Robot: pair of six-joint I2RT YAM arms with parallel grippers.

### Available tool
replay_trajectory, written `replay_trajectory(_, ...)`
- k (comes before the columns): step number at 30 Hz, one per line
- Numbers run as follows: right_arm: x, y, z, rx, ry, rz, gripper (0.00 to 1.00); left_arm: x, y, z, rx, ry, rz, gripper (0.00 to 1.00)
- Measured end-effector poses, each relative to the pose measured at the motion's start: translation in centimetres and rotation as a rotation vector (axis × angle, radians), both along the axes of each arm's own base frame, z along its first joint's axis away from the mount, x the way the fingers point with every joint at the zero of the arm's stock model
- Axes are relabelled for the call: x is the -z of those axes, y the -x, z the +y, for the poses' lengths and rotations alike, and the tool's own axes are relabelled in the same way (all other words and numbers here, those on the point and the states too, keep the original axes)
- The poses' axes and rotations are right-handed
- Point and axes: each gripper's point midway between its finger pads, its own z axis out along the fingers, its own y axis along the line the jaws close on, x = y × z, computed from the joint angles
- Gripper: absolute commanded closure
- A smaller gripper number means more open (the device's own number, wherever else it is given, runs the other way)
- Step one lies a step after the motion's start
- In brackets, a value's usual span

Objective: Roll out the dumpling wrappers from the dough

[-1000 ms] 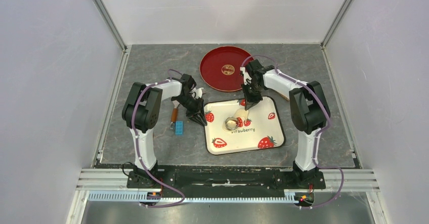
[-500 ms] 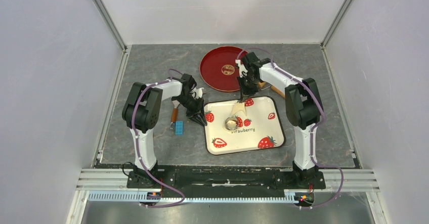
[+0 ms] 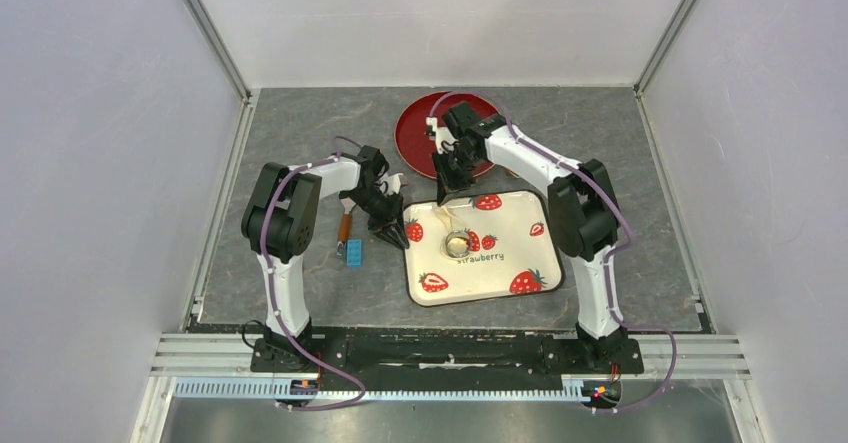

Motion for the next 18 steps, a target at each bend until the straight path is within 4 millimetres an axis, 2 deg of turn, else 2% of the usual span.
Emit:
replay_trajectory(3,-0.4,1.6,1.5,-0.026,-0.033,0.032,1.00,0.0,0.0,0.0,0.000,0.000,0.000,0.84)
replay_trajectory(7,-1.3,4.1,2.0,-0.043,-0.058,0.067,1.00,0.0,0.0,0.0,0.000,0.000,0.000,0.84)
replay_trajectory(12,-4.2,6.9,2.0,-0.061,-0.107,0.068,1.00,0.0,0.0,0.0,0.001,-0.003,0.003,0.84)
replay_trajectory(18,-7.9,9.1,2.0,-0.074,-0.177,0.042,1.00,0.0,0.0,0.0,0.001,-0.004,0.005,0.84)
